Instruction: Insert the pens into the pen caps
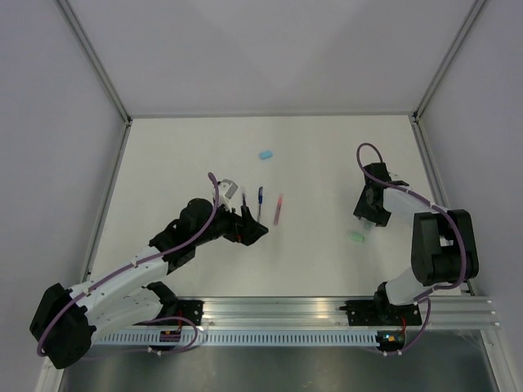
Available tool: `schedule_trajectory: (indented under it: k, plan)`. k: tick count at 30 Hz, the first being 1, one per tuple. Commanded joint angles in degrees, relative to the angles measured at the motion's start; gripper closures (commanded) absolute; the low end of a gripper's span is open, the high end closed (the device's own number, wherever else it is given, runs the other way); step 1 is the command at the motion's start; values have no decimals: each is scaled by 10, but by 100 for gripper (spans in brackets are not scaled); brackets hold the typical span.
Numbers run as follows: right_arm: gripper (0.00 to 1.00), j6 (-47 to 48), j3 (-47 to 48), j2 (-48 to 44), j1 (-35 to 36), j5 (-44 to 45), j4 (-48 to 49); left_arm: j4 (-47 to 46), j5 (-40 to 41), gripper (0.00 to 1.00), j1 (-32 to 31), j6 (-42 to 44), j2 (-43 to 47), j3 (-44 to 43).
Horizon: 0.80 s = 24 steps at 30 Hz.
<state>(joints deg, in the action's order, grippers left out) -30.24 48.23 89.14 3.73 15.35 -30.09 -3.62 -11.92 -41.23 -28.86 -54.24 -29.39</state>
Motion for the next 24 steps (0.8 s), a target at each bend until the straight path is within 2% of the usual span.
schedule_trajectory:
  k: [1, 8, 11, 14, 18, 20, 23, 24]
  plan:
    - [39, 29, -1, 20, -4, -18, 20, -30, 15, 0, -1, 3, 1, 0]
    - [44, 36, 14, 56, -6, -19, 21, -41, 9, 1, -1, 6, 9, 8]
    - [49, 38, 26, 65, -6, -12, 16, -43, 2, 1, 0, 9, 10, 9]
    - [57, 43, 35, 70, -6, -9, 18, -54, -12, 2, 0, 10, 12, 12]
    - [74, 51, 50, 81, -6, -27, 16, -67, -13, 3, 0, 10, 4, 20]
    - [75, 58, 59, 92, -6, -27, 7, -68, -14, 3, 0, 13, -7, 18]
    - [69, 67, 61, 101, -6, -28, 7, -71, -17, 4, 0, 11, -19, 16]
    - [64, 66, 56, 100, -6, -32, 13, -74, -19, 4, 0, 11, -23, 16]
